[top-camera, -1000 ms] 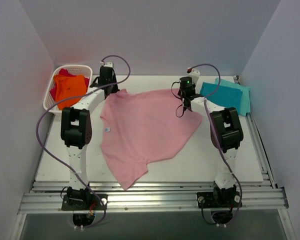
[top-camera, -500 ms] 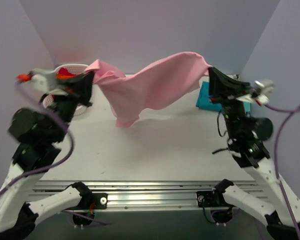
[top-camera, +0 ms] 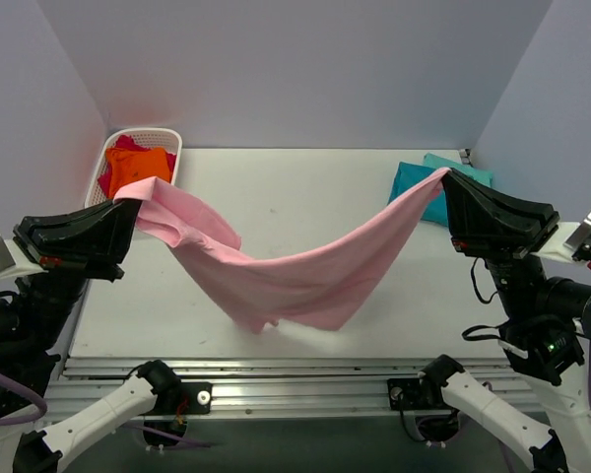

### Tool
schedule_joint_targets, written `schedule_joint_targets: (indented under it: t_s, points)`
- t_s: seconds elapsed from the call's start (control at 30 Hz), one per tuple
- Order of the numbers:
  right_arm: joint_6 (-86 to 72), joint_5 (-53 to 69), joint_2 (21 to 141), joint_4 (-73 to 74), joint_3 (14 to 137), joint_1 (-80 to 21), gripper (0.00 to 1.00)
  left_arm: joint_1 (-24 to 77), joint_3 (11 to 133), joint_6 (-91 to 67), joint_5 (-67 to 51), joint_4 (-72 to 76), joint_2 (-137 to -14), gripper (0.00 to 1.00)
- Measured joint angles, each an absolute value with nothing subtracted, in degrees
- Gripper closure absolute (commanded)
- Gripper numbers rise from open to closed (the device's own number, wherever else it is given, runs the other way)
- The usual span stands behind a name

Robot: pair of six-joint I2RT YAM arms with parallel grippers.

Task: Fold and stack the t-shirts
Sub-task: Flatten out the tshirt

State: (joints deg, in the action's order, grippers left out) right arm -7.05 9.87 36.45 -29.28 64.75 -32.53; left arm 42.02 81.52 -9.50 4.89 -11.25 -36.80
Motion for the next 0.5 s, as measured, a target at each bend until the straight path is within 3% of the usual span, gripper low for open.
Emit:
schedule_joint_targets:
  t_s: [0.27, 0.5]
  points:
    - [-9.8, 9.0, 35.9, -27.5, 68.0, -25.9, 1.0, 41.8, 81.9, -10.3, 4.3, -11.5, -36.2, 0.98]
    - [-9.5, -6.9, 52.9, -22.6, 77.3, -24.3, 1.0, 41.8, 82.4, -9.8, 18.4, -11.4, -44.1, 0.98]
